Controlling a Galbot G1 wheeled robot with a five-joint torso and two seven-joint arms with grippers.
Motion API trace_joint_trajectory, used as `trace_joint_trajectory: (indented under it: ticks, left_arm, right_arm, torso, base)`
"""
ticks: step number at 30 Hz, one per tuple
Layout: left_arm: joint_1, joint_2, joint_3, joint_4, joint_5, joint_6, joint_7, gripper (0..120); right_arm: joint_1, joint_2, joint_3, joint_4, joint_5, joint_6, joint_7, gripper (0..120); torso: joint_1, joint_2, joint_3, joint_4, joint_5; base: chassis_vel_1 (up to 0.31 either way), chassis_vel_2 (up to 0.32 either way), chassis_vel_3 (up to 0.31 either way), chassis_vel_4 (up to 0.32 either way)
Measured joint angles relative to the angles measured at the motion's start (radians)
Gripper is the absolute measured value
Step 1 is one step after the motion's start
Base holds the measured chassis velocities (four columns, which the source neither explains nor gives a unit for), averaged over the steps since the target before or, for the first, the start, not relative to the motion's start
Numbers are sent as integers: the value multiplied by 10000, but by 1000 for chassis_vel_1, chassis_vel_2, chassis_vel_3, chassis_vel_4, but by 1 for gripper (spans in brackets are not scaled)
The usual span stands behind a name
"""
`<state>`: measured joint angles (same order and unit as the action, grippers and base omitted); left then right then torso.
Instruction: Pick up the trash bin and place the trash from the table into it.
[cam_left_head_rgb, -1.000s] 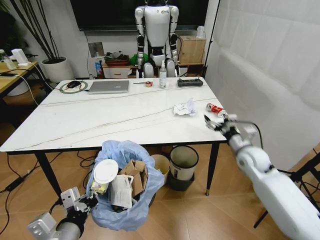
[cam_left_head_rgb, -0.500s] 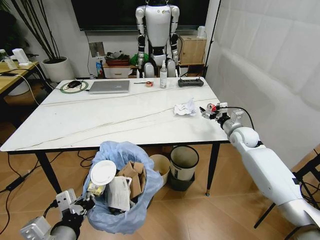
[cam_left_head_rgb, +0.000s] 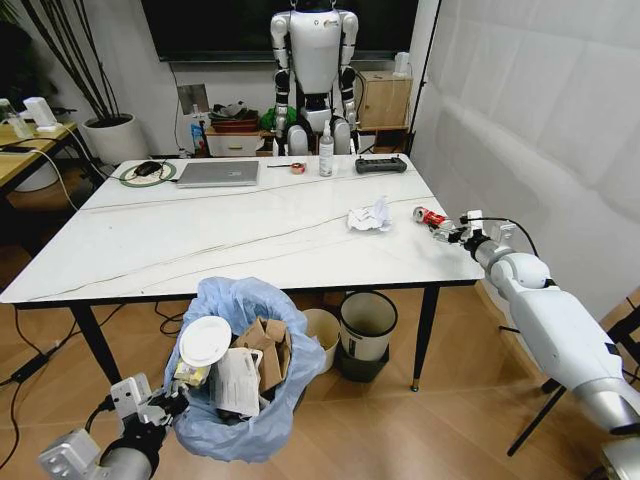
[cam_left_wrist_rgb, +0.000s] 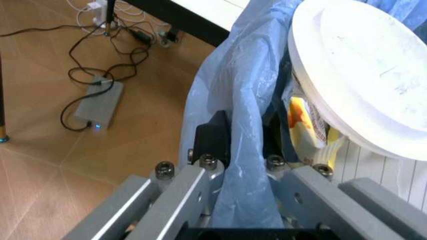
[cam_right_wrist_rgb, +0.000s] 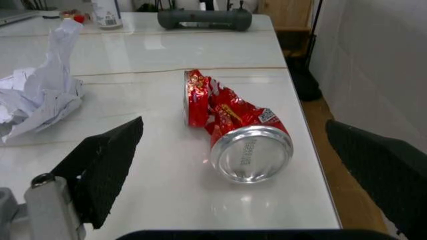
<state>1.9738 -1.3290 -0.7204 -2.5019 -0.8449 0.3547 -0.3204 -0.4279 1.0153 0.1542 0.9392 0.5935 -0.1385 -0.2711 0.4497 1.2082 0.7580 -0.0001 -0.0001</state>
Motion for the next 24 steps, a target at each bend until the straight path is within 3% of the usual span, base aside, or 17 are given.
trace_joint_trajectory:
  ticks: [24]
  left_arm:
    - [-99,101,-143,0,-153,2,-16,1]
  right_arm:
    - [800,599,-143,-1571,-561,206,-271,100]
  torso:
    - [0,0,-1,-1,3]
  base:
    - [0,0,0,0]
